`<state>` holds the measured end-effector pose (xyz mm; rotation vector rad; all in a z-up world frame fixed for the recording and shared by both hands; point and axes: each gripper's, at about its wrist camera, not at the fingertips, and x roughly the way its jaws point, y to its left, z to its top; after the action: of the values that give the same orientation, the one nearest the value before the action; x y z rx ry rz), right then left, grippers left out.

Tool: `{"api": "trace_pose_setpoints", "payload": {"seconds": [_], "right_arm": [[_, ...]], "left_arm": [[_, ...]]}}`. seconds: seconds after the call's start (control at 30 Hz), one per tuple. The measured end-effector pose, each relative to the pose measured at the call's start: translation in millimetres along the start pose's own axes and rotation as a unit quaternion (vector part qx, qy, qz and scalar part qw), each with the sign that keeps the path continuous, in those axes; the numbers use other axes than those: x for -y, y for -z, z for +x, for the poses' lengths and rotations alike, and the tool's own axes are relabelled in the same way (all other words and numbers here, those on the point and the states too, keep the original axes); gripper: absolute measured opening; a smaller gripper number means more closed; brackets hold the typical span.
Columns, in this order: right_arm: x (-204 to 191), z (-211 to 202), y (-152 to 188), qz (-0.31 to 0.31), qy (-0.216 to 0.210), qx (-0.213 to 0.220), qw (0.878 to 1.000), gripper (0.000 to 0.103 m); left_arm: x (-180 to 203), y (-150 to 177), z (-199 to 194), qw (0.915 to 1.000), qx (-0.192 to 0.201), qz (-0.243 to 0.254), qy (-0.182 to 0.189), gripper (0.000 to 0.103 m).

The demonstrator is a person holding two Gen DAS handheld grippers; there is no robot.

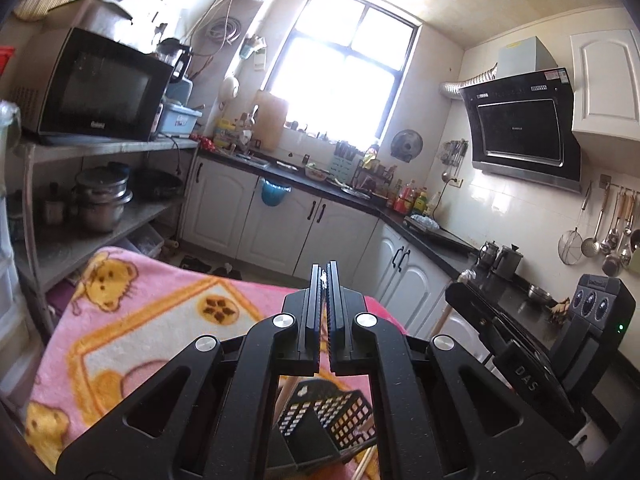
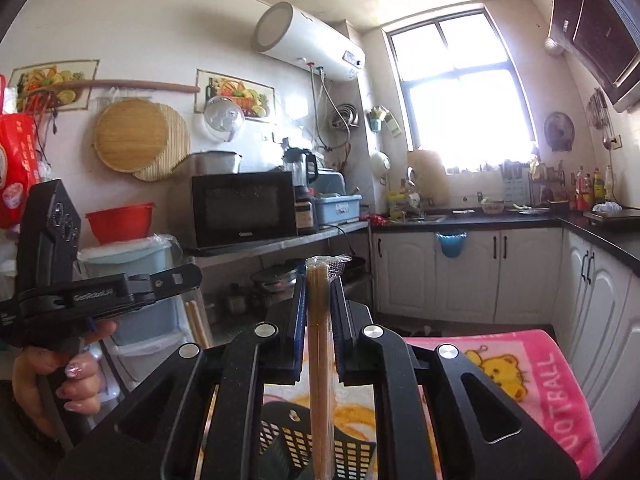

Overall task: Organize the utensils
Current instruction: 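Open the right tool over the green caddy while the left tool releases its chopsticks there, then withdraw both tools from the caddy back toward the scattered chopsticks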

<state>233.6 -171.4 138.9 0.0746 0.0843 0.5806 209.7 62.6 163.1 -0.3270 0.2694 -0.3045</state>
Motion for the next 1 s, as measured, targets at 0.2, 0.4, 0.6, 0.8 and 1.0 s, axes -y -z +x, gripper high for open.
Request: {"api": "trace_pose_setpoints", "payload": {"seconds": [0.2, 0.4, 0.6, 0.8, 1.0], "right_arm": [[1, 4, 16, 0.011, 0.007, -0.006, 1.0, 0.013], [4, 5, 28, 0.026, 0.01, -0.018, 0.999, 0.014], [4, 2, 37, 0.035, 0.016, -0.034, 0.999, 0.023], [7, -8, 44, 0.042, 0.028, -0.045, 0.998, 0.03], [13, -20, 52, 0.055, 0.038, -0.06, 0.996, 0.046]], "left_arm": [[-9, 24, 6, 0.9998, -0.013, -0.012, 0.002, 0.001], [-13, 38, 6, 0.9996, -0.02, -0.021, 0.005, 0.001], [-14, 46, 2, 0.9994, -0.024, -0.023, 0.005, 0.001], [-18, 53, -5, 0.9993, -0.025, -0.028, -0.008, 0.002], [-23, 59, -12, 0.9988, -0.028, -0.039, -0.012, 0.023]]}}
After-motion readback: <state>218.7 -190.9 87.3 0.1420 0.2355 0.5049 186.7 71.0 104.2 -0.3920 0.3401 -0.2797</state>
